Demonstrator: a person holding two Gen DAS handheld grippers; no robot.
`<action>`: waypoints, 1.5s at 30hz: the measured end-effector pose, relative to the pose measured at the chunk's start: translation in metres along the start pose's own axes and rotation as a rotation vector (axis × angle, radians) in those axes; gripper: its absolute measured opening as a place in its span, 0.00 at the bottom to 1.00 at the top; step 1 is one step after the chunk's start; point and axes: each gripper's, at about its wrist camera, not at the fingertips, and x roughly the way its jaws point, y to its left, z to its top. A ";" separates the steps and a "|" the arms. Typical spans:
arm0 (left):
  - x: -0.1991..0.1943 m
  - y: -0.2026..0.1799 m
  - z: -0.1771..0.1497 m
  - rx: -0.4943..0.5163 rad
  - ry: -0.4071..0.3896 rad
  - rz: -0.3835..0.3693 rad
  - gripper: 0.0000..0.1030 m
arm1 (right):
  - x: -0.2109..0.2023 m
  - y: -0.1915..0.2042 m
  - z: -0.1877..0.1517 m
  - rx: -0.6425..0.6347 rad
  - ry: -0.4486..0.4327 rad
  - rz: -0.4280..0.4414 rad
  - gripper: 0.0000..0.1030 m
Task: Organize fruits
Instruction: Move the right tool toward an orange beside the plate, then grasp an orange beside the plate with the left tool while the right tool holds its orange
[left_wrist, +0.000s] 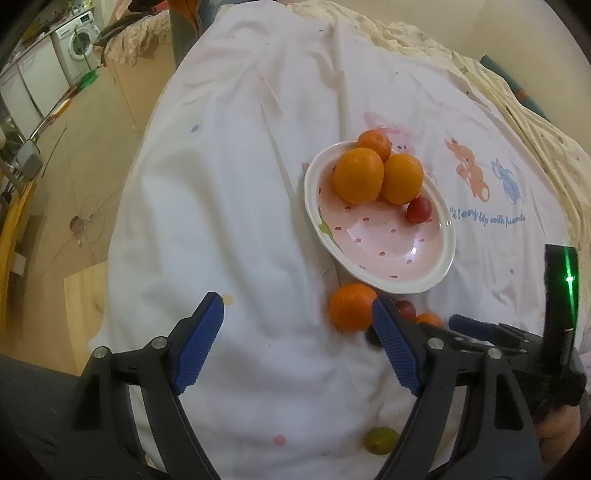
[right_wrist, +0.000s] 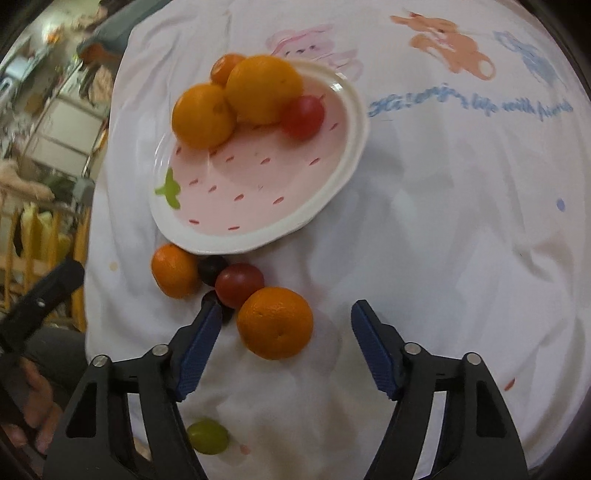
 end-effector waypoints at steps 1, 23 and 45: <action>0.000 0.000 0.000 0.002 0.001 0.001 0.78 | 0.003 0.003 0.000 -0.019 0.008 -0.012 0.63; 0.008 0.001 -0.001 0.005 0.017 0.030 0.77 | -0.015 0.019 -0.011 -0.136 -0.046 -0.039 0.45; 0.049 -0.033 -0.002 0.085 0.100 0.027 0.77 | -0.086 0.010 0.002 -0.099 -0.319 -0.156 0.45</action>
